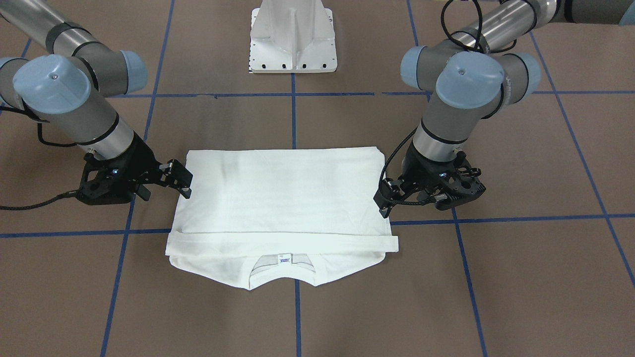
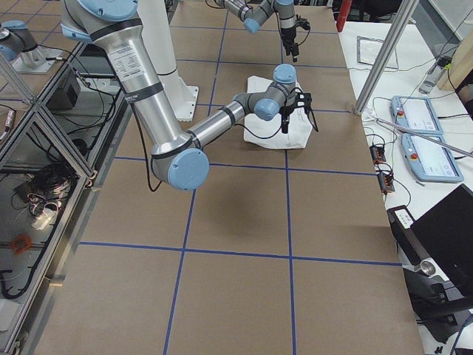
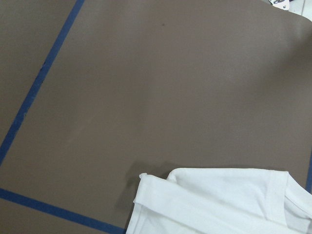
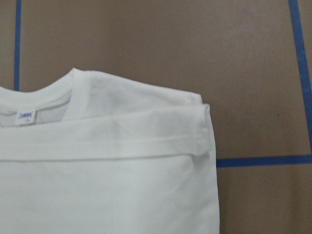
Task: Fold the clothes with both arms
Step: 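Move the right gripper to the folded shirt's near corner and grasp it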
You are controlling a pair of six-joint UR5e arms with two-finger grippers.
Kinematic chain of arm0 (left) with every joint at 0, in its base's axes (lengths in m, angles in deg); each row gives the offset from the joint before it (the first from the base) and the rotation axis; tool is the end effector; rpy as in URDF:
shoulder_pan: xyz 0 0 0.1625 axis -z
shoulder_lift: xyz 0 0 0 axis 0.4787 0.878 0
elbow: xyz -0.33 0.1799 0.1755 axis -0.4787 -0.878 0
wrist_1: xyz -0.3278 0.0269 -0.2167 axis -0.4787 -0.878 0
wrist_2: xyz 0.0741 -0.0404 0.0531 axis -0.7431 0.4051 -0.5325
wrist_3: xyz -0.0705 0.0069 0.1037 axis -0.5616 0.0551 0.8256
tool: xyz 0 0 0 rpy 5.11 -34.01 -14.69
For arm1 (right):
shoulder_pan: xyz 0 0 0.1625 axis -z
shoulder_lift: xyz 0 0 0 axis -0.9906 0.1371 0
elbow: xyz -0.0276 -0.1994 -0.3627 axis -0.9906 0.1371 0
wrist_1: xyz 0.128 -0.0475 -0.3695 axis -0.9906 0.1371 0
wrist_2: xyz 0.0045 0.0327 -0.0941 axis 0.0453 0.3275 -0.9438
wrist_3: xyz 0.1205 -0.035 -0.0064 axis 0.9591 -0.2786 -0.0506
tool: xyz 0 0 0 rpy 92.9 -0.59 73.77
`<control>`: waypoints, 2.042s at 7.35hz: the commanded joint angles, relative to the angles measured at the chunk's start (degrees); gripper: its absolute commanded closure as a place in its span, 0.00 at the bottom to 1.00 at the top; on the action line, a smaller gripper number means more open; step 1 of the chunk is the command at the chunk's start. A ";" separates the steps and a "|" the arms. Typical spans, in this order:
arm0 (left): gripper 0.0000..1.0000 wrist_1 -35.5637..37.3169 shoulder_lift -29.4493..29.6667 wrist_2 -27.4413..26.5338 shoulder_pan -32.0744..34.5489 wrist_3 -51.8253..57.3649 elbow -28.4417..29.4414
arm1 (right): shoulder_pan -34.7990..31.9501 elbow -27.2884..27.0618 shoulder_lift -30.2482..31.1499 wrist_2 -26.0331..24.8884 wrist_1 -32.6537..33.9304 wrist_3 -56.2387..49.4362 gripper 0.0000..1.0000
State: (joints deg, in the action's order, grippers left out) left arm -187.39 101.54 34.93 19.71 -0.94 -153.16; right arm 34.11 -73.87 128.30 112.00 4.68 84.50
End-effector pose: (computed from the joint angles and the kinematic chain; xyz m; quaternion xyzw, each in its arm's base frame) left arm 0.3939 -0.5714 0.2614 0.0526 0.4463 -0.2088 0.8686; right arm -0.3664 -0.5101 0.3467 0.0458 -0.4722 0.0714 0.8774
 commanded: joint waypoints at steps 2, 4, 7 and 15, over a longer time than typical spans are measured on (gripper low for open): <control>0.01 1.67 -2.29 -0.14 -0.23 -0.03 -4.15 | 11.78 -5.03 5.18 -9.25 0.73 7.12 0.00; 0.01 1.67 -2.29 -0.14 -0.23 -0.03 -4.50 | 13.81 -4.68 5.27 -9.71 3.72 7.04 0.01; 0.01 1.67 -2.29 -0.23 -0.31 -0.03 -4.50 | 15.84 -3.45 5.01 -9.89 3.73 7.04 0.10; 0.01 1.67 -2.29 -0.58 -0.49 -0.03 -4.50 | 15.41 -2.21 5.10 -9.27 3.90 6.95 1.00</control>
State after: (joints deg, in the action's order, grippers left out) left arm -185.72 99.25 34.38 19.22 -0.98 -157.64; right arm 49.76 -76.03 133.37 102.53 8.48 91.30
